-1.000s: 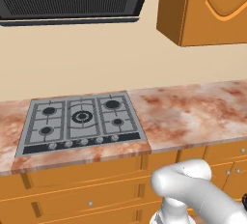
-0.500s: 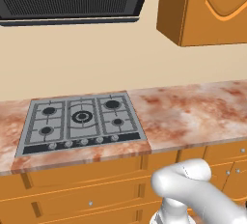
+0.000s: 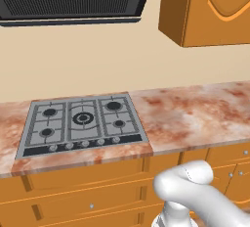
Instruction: Take the tongs from the drawer on the right and place them on the dining counter next to the tray containing the kebab skewer.
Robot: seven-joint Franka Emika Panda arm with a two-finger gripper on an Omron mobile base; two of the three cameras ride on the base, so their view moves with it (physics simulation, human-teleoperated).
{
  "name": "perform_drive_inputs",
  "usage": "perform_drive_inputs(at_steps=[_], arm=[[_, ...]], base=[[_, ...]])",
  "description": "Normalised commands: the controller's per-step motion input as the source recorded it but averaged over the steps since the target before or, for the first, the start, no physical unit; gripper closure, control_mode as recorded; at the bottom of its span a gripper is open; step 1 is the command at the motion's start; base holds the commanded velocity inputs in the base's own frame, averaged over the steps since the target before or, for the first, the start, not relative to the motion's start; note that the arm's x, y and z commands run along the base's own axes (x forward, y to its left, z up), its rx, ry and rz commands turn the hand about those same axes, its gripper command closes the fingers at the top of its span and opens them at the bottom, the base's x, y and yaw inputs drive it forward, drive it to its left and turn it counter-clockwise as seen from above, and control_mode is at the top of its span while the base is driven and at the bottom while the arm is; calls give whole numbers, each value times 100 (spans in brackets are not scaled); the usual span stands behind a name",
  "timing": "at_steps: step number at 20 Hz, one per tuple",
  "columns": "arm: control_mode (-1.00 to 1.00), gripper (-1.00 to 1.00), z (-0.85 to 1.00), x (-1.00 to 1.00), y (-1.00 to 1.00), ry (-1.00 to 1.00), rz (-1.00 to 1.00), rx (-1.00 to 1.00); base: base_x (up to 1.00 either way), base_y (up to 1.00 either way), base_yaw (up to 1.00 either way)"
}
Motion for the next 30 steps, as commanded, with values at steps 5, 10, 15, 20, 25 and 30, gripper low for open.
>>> perform_drive_inputs(at_steps=[5,10,15,20,25,30], arm=[[-100,-100,-18,17,-16,-2,0,0],[-100,-100,-20,27,-17,0,0,0],[-100,-100,-23,32,-28,0,0,0],[-100,-100,-31,30,-27,0,0,0],[-100,-100,-31,26,-29,0,0,0],[-100,-100,-32,25,-24,0,0,0]], base=[[0,0,0],[0,0,0],[0,0,0],[0,0,0],[0,0,0],[0,0,0]])
